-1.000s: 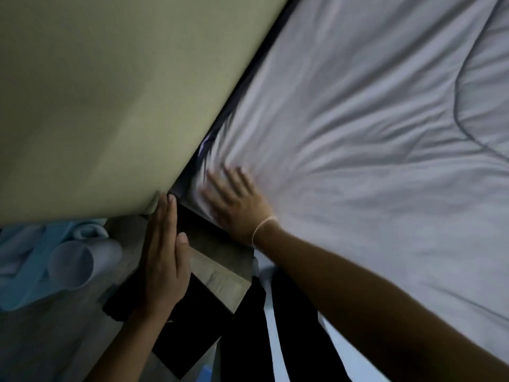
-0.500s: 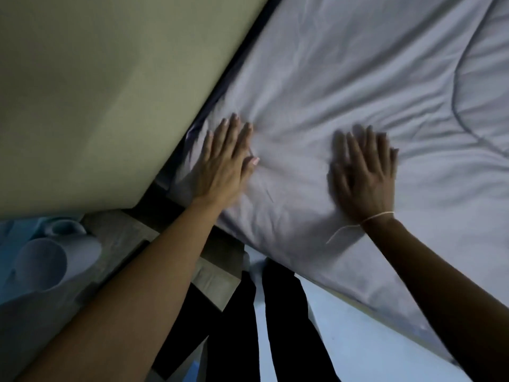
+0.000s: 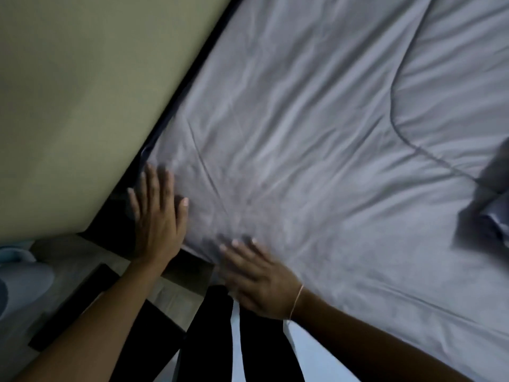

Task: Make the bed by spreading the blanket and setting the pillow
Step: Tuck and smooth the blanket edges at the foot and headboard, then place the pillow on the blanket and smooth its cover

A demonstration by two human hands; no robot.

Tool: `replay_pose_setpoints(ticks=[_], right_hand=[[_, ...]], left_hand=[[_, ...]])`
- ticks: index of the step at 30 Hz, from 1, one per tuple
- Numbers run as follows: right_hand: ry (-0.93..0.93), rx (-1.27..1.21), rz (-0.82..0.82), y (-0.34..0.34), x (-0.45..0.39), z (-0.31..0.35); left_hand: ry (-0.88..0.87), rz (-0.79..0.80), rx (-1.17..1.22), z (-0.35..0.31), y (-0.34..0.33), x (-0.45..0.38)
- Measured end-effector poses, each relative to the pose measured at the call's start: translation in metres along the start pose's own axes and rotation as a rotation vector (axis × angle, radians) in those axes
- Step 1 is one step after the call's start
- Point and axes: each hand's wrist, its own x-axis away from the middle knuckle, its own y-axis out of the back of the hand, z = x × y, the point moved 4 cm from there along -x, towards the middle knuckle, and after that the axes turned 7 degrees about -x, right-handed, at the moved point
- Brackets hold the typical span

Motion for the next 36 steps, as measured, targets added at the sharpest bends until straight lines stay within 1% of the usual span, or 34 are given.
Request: replay_pose_setpoints(ticks=[2, 4, 5, 6, 7, 9, 10, 11, 12, 14, 18, 20, 22, 24, 27, 29, 31, 32, 34, 36], right_hand=[[-0.143, -0.002, -0.211, 0.048, 0.000, -0.046], [-0.386, 0.118, -0.412, 0.100, 0.001, -0.117], [-0.511, 0.186, -0.494, 0.125, 0.003, -0.156], [-0.648, 0.229, -0.543, 0.149, 0.007, -0.194], [-0.798, 0.237, -0.548, 0.169, 0.012, -0.231], [-1.079, 0.187, -0.483, 0.185, 0.026, -0.286], [-1.168, 0.167, -0.436, 0.181, 0.030, -0.299], [-1.199, 0.163, -0.390, 0.171, 0.030, -0.301], [-1.185, 0.171, -0.355, 0.158, 0.026, -0.294], [-1.088, 0.191, -0.309, 0.129, 0.014, -0.260], [-0.804, 0.184, -0.237, 0.077, 0.006, -0.162], [-0.710, 0.166, -0.190, 0.050, 0.005, -0.115], [-0.669, 0.164, -0.156, 0.025, 0.004, -0.077], [-0.681, 0.162, -0.144, 0.004, 0.003, -0.050], [-0.652, 0.184, -0.114, -0.021, 0.003, -0.018], [-0.556, 0.212, -0.047, -0.036, 0.007, 0.000], [-0.423, 0.221, 0.023, -0.044, 0.013, 0.015], [-0.367, 0.211, 0.030, -0.042, 0.015, 0.019], [-0.319, 0.170, -0.025, -0.028, 0.018, 0.017], [-0.371, 0.137, -0.151, -0.006, 0.020, 0.000]], left_hand=[[-0.032, -0.055, 0.026, -0.023, 0.014, -0.019], [-0.138, -0.097, 0.029, -0.052, 0.025, -0.049], [-0.194, -0.109, 0.025, -0.064, 0.029, -0.066], [-0.245, -0.115, 0.010, -0.075, 0.031, -0.083], [-0.280, -0.113, -0.021, -0.083, 0.030, -0.100], [-0.300, -0.081, -0.071, -0.084, 0.023, -0.125], [-0.296, -0.066, -0.073, -0.080, 0.018, -0.132], [-0.291, -0.057, -0.067, -0.075, 0.013, -0.134], [-0.287, -0.055, -0.059, -0.070, 0.008, -0.133], [-0.260, -0.061, -0.043, -0.062, 0.003, -0.120], [-0.163, -0.073, -0.034, -0.045, -0.002, -0.082], [-0.131, -0.058, -0.031, -0.035, -0.005, -0.063], [-0.098, -0.044, -0.015, -0.026, -0.010, -0.045], [-0.057, -0.030, 0.001, -0.021, -0.015, -0.028], [0.023, -0.004, 0.012, -0.012, -0.020, -0.002], [0.055, 0.020, 0.041, -0.008, -0.022, 0.018], [0.080, 0.053, 0.064, -0.004, -0.021, 0.036], [0.096, 0.067, 0.071, -0.003, -0.019, 0.042], [0.100, 0.068, 0.068, -0.004, -0.011, 0.048], [0.034, 0.052, 0.050, -0.010, -0.003, 0.041]])
